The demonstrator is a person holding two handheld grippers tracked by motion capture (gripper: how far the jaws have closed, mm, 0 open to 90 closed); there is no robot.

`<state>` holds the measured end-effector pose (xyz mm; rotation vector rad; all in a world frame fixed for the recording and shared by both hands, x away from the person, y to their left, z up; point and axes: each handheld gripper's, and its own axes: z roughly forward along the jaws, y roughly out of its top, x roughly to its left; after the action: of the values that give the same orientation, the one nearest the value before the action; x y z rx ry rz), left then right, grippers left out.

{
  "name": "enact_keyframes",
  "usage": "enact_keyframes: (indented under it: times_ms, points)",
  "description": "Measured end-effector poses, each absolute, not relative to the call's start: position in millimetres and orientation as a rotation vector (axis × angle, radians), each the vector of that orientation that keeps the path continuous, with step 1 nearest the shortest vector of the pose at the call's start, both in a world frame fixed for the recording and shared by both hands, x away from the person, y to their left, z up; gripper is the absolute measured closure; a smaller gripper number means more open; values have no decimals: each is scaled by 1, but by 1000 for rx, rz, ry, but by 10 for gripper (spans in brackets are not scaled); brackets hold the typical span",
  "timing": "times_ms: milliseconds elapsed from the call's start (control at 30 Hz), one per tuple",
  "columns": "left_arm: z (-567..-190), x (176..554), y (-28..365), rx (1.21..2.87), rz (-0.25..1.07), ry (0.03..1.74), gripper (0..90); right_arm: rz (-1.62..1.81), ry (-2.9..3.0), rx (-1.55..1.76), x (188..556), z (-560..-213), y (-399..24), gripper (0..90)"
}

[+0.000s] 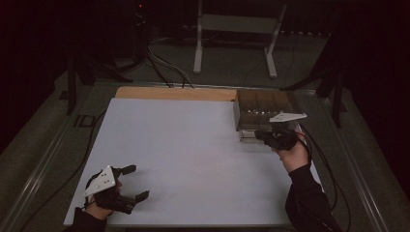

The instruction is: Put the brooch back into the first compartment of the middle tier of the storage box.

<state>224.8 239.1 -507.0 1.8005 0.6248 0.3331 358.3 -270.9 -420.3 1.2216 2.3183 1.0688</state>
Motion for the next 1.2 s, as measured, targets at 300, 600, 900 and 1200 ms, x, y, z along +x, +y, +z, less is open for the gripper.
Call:
enact_keyframes:
  times_ms: [300,600,900,1200]
  points:
    - [-507,224,239,1802,333,625,3,1071,2314,1230,367,-417,-269,861]
    - [-507,224,239,1804,336,623,3,1046,2330,1227,380,-417,-261,861]
    - [-507,224,239,1798,332,624,2,1034,2342,1237,393,-420,-256,860]
    - [-507,224,240,1794,330,625,3,1008,2361,1254,406,-428,-254,860]
